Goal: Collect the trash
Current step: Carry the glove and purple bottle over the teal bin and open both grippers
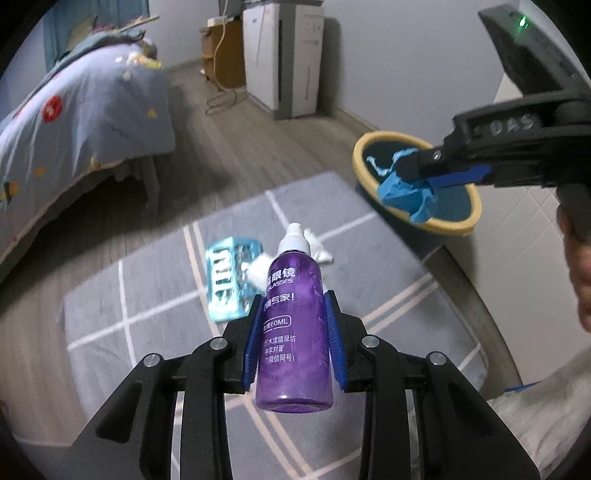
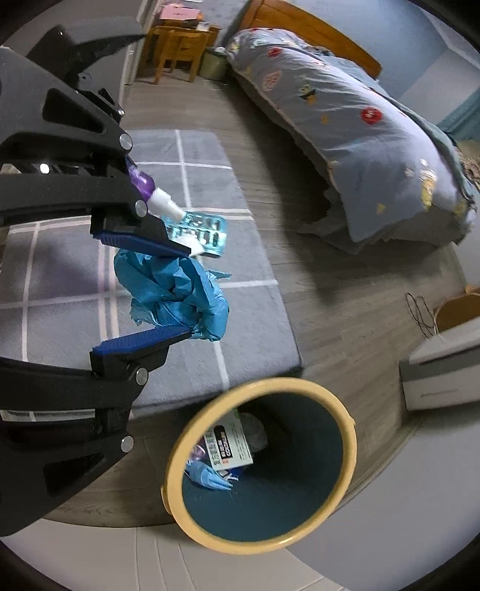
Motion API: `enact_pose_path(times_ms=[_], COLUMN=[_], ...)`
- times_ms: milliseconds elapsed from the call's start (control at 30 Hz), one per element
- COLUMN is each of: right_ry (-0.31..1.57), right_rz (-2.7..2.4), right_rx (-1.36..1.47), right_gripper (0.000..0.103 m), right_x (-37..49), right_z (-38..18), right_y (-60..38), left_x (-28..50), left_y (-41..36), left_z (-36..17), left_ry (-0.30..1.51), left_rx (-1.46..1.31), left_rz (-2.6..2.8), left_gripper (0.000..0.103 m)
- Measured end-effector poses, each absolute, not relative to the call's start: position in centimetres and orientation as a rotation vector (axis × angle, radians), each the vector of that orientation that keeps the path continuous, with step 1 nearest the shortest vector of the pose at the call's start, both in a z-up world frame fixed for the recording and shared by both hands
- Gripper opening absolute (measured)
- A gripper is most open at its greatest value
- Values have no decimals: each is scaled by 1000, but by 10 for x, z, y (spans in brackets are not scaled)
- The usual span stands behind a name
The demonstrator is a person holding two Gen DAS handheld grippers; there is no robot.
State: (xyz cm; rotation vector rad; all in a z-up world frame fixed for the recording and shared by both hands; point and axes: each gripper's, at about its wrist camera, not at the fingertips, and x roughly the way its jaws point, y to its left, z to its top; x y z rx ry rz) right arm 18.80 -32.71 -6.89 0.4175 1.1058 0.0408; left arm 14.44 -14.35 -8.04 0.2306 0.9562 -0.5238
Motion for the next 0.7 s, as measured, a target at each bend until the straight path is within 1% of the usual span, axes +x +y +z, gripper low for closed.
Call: enact_pose_path(times_ms=[133,367,700], right_ry=[1085,1011,998], right_rz=[11,-100,-235], right_rx=[430,497,553], right_gripper=[38,38,38], right_x=[191,189,180], right_z=[-65,-60,-77], right_y=[-348,-412,-488], left_x=[152,168,182], left_y=[-159,-204,-287], left_z=[-67,-53,-60], left_ry=[943,912,904], left_rx=[231,304,340], left_rz=[-542,-580,-686], left_gripper=[33,33,33])
